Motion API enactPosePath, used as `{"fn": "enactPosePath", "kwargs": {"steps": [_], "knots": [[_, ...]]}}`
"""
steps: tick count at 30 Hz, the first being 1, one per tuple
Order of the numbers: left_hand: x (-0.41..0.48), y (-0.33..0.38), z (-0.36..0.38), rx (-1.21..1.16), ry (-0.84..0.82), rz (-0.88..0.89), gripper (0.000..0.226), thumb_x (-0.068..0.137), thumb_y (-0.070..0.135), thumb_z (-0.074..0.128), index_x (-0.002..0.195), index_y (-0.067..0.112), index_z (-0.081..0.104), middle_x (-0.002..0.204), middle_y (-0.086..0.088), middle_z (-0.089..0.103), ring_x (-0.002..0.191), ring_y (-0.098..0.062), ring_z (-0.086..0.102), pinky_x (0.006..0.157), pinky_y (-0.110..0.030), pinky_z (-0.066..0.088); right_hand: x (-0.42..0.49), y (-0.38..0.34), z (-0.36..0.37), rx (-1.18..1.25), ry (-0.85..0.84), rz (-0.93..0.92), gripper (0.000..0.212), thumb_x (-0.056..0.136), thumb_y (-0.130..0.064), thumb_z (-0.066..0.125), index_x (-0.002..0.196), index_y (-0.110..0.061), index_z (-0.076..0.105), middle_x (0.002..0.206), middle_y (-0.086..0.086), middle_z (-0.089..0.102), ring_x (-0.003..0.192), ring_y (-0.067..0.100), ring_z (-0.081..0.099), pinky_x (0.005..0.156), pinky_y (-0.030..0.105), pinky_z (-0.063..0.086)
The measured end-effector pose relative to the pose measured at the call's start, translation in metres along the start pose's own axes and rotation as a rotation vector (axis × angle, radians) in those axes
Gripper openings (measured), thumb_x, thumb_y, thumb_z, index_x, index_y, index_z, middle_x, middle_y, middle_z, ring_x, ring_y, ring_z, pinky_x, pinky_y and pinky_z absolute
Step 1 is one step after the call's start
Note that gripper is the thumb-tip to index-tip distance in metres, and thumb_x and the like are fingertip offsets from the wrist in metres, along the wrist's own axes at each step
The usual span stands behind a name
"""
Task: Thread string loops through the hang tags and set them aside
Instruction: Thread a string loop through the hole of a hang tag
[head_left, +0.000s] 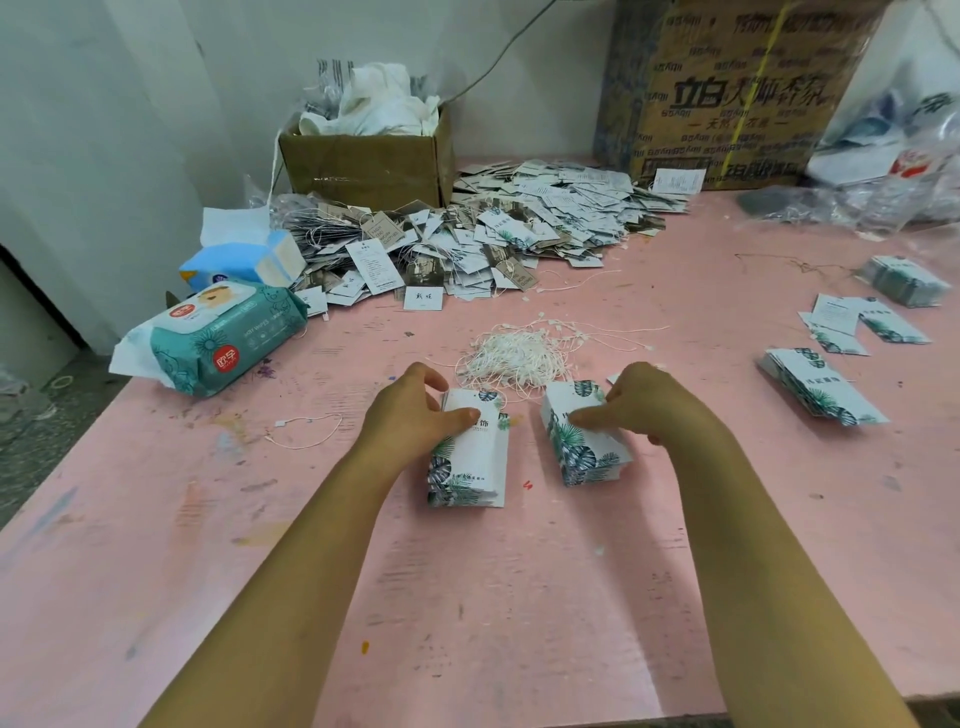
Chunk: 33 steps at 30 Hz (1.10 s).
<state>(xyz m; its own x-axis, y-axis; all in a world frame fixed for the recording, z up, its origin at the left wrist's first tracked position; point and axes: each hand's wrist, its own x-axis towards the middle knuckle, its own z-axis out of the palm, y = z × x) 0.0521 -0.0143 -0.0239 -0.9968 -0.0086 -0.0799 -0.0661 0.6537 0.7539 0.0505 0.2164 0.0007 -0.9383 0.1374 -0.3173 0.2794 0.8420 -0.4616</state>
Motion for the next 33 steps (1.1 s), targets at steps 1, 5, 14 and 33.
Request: {"fn": "enactPosePath", "kwargs": {"steps": [1, 5, 14, 33], "knots": [[0.001, -0.002, 0.001, -0.017, 0.009, 0.004, 0.037, 0.074, 0.033, 0.076, 0.1, 0.019, 0.054, 0.077, 0.005, 0.054, 0.069, -0.011, 0.051, 0.058, -0.028, 0.038, 0.001, -0.001, 0.002, 0.004, 0.021, -0.004, 0.045, 0.074, -0.041, 0.075, 0.079, -0.003, 0.051, 0.07, 0.007, 0.046, 0.066, 0.023, 0.044, 0.051, 0.025, 0.031], [0.003, -0.005, 0.001, -0.053, 0.034, 0.002, 0.033, 0.075, 0.031, 0.076, 0.098, 0.021, 0.055, 0.076, 0.006, 0.054, 0.07, -0.013, 0.053, 0.062, -0.029, 0.042, 0.003, -0.001, 0.004, -0.009, 0.096, -0.005, 0.045, 0.075, -0.04, 0.074, 0.094, -0.001, 0.063, 0.081, 0.01, 0.059, 0.073, 0.025, 0.052, 0.058, 0.026, 0.035], [0.005, -0.006, -0.002, -0.124, 0.039, -0.016, 0.029, 0.074, 0.027, 0.078, 0.095, 0.017, 0.06, 0.075, 0.003, 0.055, 0.067, -0.011, 0.052, 0.056, -0.025, 0.036, 0.003, -0.001, 0.005, -0.011, 0.204, -0.043, 0.036, 0.074, -0.036, 0.075, 0.066, -0.005, 0.058, 0.054, 0.009, 0.046, 0.054, 0.022, 0.041, 0.048, 0.028, 0.024], [-0.006, 0.025, 0.002, -0.575, 0.041, 0.087, 0.011, 0.093, 0.013, 0.055, 0.084, 0.018, 0.052, 0.077, -0.001, 0.063, 0.059, -0.009, 0.057, 0.044, -0.017, 0.04, -0.009, -0.014, -0.004, 0.937, -0.051, -0.243, 0.006, 0.081, -0.006, 0.067, 0.076, -0.003, 0.065, 0.042, -0.008, 0.045, 0.039, 0.006, 0.033, 0.036, 0.017, 0.025]]}}
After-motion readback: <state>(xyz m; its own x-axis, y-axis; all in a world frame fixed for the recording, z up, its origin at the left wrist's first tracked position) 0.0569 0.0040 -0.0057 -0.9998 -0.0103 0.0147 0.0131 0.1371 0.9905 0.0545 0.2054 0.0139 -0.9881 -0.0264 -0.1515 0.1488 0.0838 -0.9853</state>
